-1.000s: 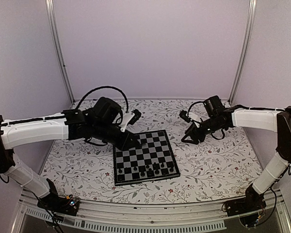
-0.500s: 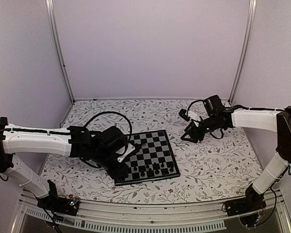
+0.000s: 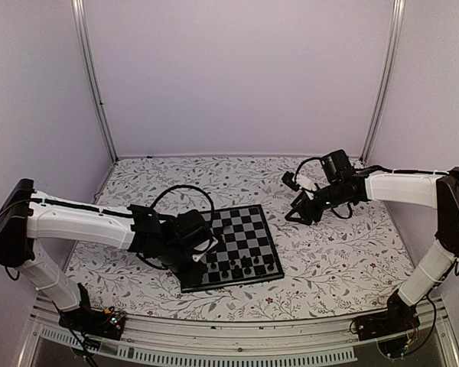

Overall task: Set up the chess pieces on the board
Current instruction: Place the chess piece on the chessboard.

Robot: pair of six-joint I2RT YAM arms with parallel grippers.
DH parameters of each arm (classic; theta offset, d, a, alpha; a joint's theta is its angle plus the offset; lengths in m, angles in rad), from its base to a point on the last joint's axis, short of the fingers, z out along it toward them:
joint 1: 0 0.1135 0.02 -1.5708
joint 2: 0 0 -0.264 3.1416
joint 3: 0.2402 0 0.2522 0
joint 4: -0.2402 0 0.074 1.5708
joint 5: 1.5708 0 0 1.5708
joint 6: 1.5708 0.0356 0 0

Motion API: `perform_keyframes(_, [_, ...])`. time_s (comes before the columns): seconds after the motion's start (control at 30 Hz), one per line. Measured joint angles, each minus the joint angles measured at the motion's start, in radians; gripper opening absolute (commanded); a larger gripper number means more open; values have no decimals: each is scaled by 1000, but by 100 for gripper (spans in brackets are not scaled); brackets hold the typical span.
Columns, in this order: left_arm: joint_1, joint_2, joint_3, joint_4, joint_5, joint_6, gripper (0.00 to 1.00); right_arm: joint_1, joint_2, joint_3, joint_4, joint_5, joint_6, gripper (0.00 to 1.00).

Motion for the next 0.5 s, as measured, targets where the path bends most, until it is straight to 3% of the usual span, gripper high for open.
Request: perform_keyframes(0.5, [0,43,2,17,-50,-3,1,0,21,0,0,0,0,61])
